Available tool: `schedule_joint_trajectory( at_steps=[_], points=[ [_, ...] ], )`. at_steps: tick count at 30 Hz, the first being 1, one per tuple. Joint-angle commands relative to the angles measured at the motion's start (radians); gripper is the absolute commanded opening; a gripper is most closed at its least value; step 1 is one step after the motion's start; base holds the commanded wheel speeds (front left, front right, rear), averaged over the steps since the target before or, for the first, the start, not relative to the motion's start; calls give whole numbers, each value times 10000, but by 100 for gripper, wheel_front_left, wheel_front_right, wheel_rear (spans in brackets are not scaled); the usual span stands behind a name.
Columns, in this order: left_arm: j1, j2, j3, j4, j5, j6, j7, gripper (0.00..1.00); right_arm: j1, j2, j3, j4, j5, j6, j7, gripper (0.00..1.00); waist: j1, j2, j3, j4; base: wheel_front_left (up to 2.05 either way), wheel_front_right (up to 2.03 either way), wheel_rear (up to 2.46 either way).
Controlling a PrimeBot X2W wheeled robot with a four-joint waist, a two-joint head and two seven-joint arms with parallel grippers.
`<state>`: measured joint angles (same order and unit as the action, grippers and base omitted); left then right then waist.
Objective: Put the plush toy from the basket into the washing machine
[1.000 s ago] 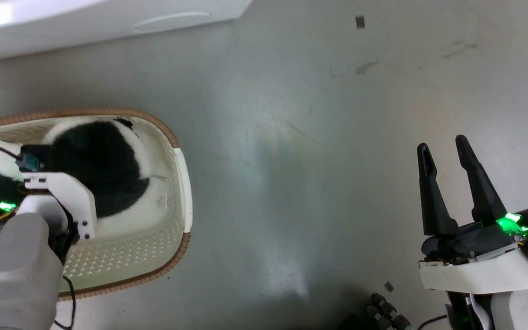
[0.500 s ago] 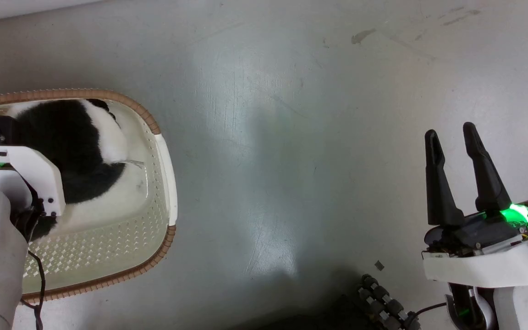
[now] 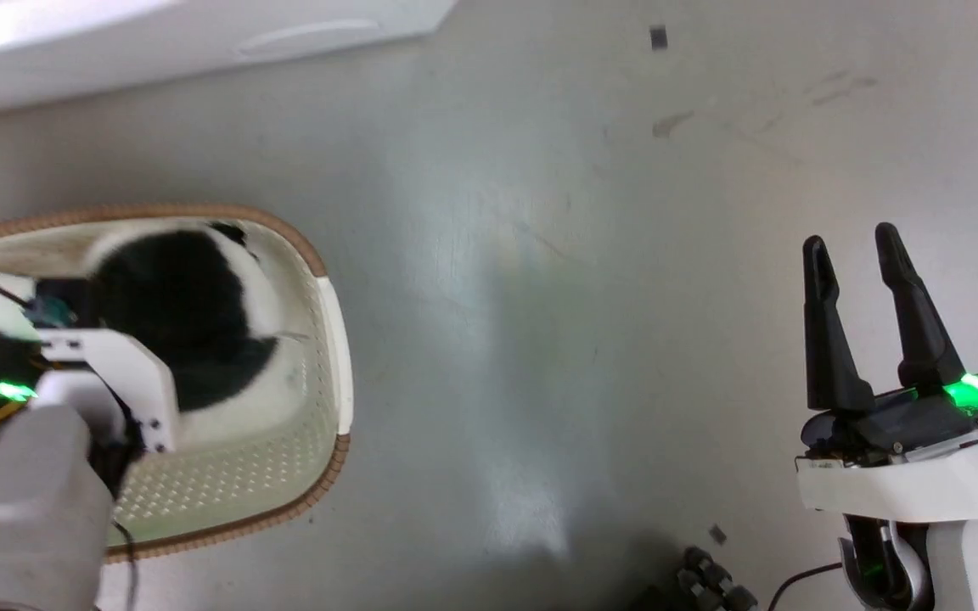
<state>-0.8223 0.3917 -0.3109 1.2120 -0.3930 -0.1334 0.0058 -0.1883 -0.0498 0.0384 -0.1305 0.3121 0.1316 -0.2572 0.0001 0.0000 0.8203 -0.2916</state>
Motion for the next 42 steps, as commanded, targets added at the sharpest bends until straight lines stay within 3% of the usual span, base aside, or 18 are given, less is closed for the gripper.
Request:
schedule_joint_trajectory(
  at_steps=[1, 11, 24, 42],
  points=[
    [196, -172, -61, 57, -94, 27, -151, 0, 7, -4, -48, 47, -116, -9, -45, 100, -1, 0, -520, 190, 0, 0, 0],
    [1060, -713, -311, 242, -447, 27, -1608, 0, 378, -4, -199, 352, -538, -9, -45, 100, -1, 0, -2376, 700, 0, 0, 0],
    [2427, -1001, -932, -411, -695, 27, -2627, 0, 1182, -4, -403, 635, -839, -9, -45, 100, -1, 0, -4645, 1427, 0, 0, 0],
    [4404, -840, 122, -5135, 244, 614, -2675, 0, 1892, -4, -552, 679, -1034, -9, -46, 100, -1, 0, -6068, 2143, 0, 0, 0]
  ],
)
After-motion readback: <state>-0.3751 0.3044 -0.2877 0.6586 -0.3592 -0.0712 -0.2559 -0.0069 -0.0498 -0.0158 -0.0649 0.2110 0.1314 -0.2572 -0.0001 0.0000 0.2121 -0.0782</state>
